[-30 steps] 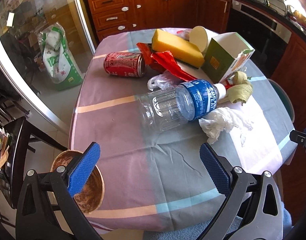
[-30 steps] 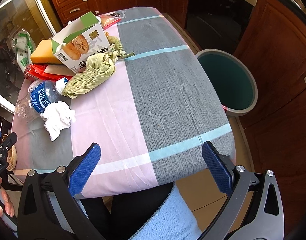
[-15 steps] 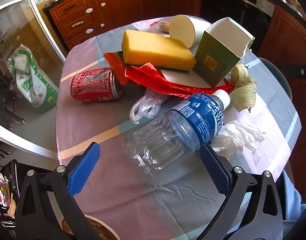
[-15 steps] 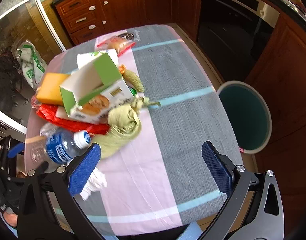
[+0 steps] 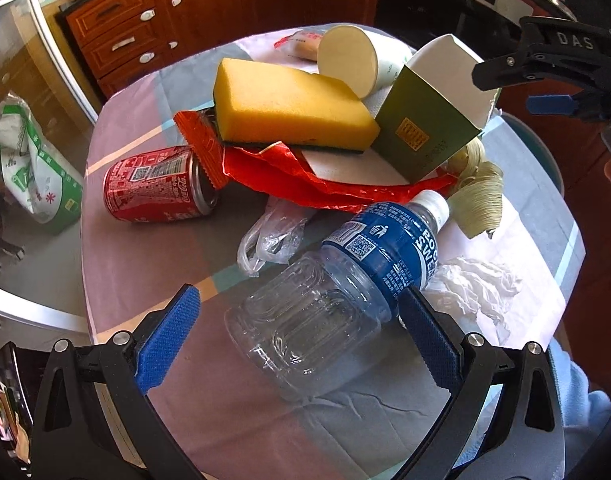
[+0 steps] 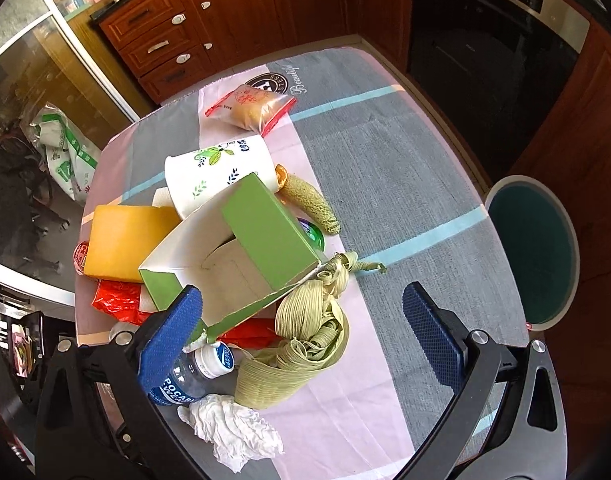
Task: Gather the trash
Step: 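Grasp the green-and-white paper box with the right tool while the left tool grasps the clear water bottle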
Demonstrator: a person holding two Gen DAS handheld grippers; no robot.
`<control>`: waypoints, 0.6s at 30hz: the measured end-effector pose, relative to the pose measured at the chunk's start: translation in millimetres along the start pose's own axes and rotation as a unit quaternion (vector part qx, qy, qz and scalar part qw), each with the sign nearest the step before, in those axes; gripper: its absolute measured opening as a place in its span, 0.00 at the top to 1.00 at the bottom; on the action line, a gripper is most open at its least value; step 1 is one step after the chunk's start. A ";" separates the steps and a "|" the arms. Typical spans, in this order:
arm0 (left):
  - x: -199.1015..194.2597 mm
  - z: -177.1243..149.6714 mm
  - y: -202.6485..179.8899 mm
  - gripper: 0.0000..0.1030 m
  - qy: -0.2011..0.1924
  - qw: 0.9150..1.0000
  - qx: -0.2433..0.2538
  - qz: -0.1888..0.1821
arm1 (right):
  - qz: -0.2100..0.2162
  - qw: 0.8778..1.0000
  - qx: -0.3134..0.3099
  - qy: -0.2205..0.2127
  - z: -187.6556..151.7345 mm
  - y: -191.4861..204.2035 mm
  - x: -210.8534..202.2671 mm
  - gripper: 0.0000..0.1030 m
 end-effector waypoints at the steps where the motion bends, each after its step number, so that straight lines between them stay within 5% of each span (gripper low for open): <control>1: 2.3 -0.7 -0.6 0.04 0.003 1.000 0.000 -0.005 | 0.001 1.000 -0.001 0.004 -0.9 1.2 3.2 0.11; 6: 13.3 -1.6 -2.4 0.04 0.012 1.000 -0.005 -0.016 | 0.026 0.999 0.001 0.033 -10.5 6.5 20.1 0.49; 10: 14.7 -1.7 -3.7 0.04 0.008 1.000 -0.004 -0.016 | 0.044 0.998 0.003 0.047 -20.9 8.5 28.1 0.63; 14: 12.2 -5.1 -5.4 0.04 0.002 1.000 -0.005 -0.013 | 0.055 0.998 -0.008 0.039 -25.2 14.0 26.1 0.89; 18: -4.1 -11.9 -10.6 0.11 -0.021 0.999 -0.014 -0.020 | 0.080 0.996 -0.022 0.017 -20.7 18.8 9.3 0.95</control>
Point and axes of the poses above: each gripper's, at about its wrist camera, not at the fingertips, and x roughly the way its jaws point, y to its left, z to its top, the point moved 2 cm from there along x, roughly the way its jaws point, and after that the axes turned 14 degrees about -y, right-handed, at the moved point
